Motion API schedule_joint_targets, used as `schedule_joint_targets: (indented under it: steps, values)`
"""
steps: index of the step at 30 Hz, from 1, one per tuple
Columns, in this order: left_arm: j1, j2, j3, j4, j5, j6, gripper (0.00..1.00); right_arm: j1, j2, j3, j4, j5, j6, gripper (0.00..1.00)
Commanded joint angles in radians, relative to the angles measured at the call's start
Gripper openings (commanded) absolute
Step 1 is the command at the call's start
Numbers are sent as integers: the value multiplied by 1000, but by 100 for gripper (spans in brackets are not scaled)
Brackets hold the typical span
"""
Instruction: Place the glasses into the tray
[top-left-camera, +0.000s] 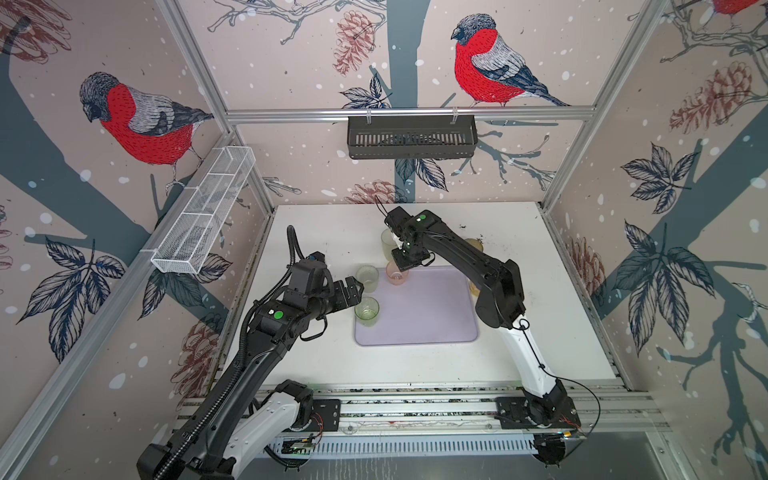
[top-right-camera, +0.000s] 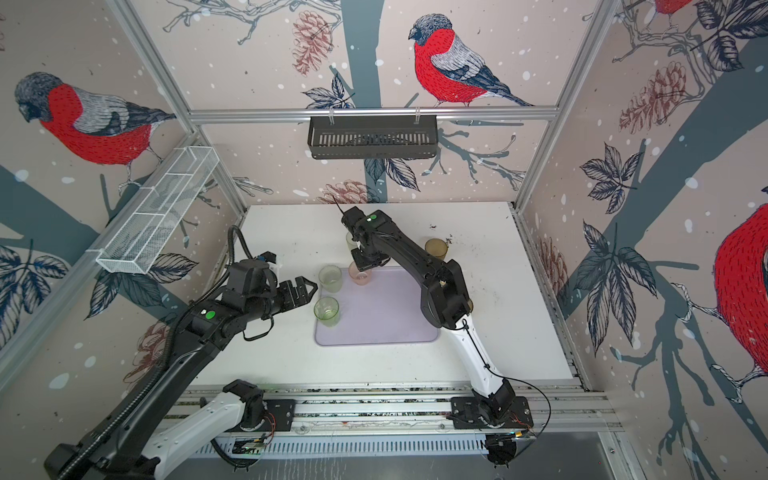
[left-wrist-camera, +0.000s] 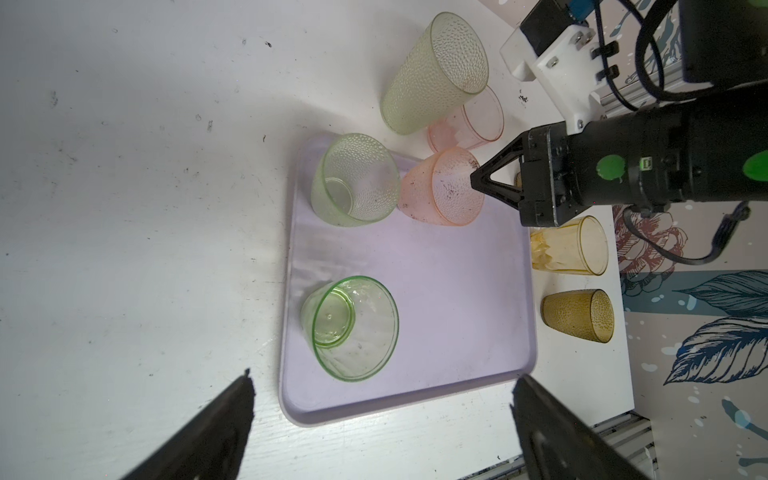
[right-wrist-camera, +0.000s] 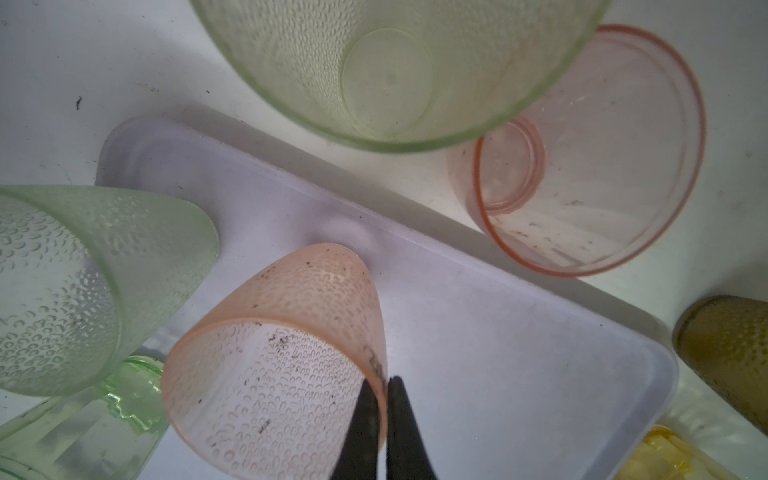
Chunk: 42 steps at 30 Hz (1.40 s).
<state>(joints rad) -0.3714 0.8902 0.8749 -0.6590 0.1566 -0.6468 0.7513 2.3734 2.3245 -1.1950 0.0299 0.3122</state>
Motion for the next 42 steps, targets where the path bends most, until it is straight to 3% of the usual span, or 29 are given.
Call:
schedule_joint_targets:
  steps: [1,42]
  values:
    - [2,-4,1,24,-5,-2,96,5,8,7,17,5,5,0]
    - [1,-31,-48,55,8,-30,96,28,24,-25,34,-8,10,2]
